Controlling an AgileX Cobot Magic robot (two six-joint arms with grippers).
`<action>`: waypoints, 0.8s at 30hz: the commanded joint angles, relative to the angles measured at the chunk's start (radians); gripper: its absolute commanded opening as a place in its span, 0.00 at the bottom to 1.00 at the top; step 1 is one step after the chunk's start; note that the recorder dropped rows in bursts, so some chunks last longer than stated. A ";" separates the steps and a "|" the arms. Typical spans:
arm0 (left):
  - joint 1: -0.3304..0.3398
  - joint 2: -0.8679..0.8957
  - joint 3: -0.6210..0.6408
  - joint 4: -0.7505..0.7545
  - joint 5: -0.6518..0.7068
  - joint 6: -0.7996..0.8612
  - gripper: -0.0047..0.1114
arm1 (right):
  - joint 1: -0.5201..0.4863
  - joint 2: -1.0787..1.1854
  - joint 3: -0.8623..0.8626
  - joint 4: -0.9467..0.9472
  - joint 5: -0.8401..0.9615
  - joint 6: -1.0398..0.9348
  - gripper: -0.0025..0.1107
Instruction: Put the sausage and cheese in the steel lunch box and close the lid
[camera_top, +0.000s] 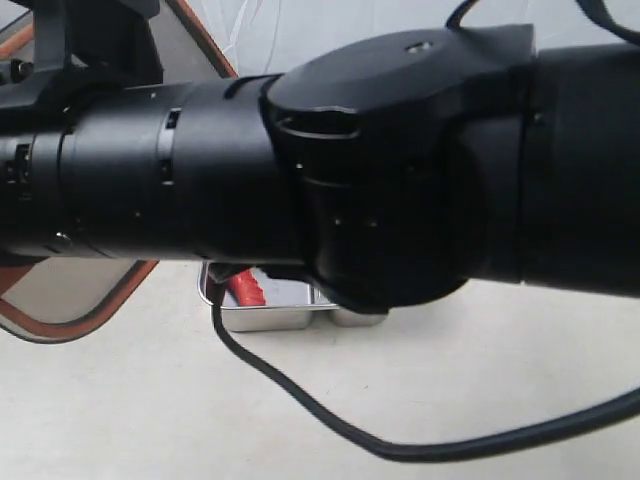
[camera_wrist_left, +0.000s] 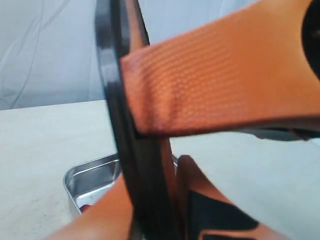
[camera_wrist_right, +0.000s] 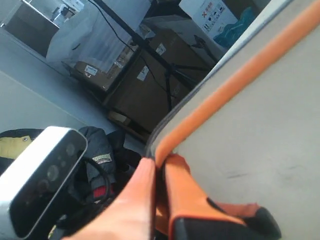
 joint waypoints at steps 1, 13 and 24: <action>-0.002 0.000 -0.003 0.037 0.057 0.088 0.04 | 0.006 0.000 -0.007 -0.046 0.137 0.002 0.01; -0.002 0.000 -0.003 0.246 -0.113 0.102 0.04 | -0.097 -0.038 -0.007 -0.953 0.402 0.755 0.07; -0.002 0.001 -0.003 0.283 -0.180 0.111 0.04 | -0.119 -0.042 -0.007 -1.265 0.670 1.030 0.49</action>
